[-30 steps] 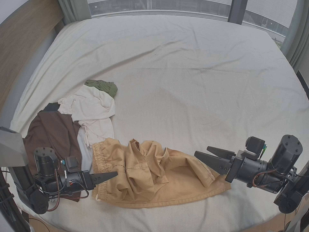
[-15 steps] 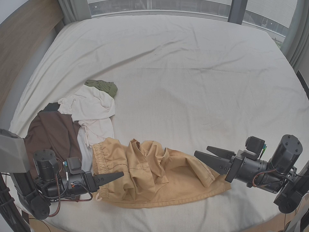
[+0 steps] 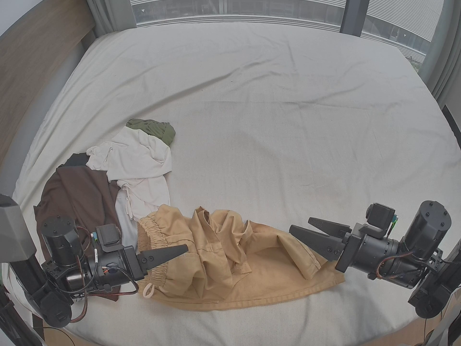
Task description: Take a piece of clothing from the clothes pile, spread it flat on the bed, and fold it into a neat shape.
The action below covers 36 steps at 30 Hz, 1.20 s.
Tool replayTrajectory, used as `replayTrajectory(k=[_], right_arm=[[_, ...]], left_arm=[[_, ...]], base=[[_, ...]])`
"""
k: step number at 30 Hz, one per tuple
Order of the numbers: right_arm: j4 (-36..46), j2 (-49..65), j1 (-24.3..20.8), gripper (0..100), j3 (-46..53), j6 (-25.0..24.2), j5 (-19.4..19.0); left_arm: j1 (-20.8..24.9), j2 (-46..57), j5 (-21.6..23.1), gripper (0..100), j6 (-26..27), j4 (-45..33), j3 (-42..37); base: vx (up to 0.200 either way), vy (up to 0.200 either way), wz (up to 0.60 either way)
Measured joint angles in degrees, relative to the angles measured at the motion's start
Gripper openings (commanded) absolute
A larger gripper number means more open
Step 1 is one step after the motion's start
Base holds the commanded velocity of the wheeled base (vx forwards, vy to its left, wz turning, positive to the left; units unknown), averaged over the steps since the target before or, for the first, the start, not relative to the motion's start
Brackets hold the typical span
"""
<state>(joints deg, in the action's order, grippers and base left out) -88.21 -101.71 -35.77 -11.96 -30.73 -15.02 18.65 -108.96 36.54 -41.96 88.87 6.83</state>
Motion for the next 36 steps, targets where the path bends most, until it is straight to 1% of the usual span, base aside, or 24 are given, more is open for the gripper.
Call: replayTrajectory(k=[19, 20, 30, 36], right_arm=[[0.0, 0.0, 0.0, 100, -0.1, 0.0, 0.0], [0.0, 0.0, 0.0, 100, -0.1, 0.0, 0.0], [0.0, -0.1, -0.1, 100, -0.1, 0.0, 0.0], [0.0, -1.0, -0.6, 100, -0.4, 0.0, -0.1]], left_arm=[[0.3, -4.6, -0.6, 100, 1.4, 0.1, 1.9], [0.3, -4.7, -0.6, 0, 1.3, 0.1, 1.9], [0.0, -5.9, -0.7, 0, 1.3, 0.1, 2.5], [-1.6, -5.7, -1.7, 0, 1.4, 0.0, 3.1]], base=[[0.0, 0.0, 0.0], [0.0, 0.0, 0.0], [0.0, 0.0, 0.0], [0.0, 0.0, 0.0]])
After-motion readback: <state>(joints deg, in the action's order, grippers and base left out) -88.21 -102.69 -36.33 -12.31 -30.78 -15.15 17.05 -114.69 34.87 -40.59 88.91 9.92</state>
